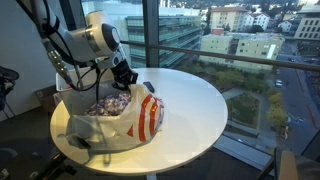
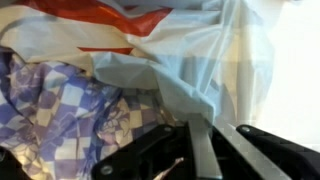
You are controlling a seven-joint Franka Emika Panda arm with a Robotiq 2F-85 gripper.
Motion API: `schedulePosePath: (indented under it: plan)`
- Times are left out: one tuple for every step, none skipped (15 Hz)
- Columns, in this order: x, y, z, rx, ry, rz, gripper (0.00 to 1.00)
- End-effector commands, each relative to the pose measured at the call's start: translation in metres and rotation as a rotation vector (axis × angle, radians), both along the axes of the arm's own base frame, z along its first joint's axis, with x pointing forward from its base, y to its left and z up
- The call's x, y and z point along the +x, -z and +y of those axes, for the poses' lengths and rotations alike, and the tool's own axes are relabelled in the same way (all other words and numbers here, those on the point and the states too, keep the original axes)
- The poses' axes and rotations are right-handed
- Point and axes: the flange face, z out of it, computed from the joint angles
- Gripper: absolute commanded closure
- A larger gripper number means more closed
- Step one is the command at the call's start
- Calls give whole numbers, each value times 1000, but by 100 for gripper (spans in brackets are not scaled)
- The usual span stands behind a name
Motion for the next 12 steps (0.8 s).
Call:
schedulePosePath:
  plan:
    - [-36,-46,-14,-18,59,-128,100]
    - [-32,-68,-31,-16,42,-130,100]
    - [-38,-79,-36,-24,23,-146,100]
    - [-45,-87,-33,-45,28,-177,100]
    - [-47,-105,-42,-52,14,-196,100]
    - [-53,-115,-44,-64,5,-221,100]
    - [-58,-124,-43,-61,8,-245,100]
    - [-63,-131,-42,-77,-4,-253,100]
    - [-65,-131,-37,-72,-17,-256,100]
    - [-63,-128,-35,-58,-33,-249,100]
    - [-64,-125,-32,-42,-60,-247,100]
    - [-64,-122,-28,-28,-84,-244,100]
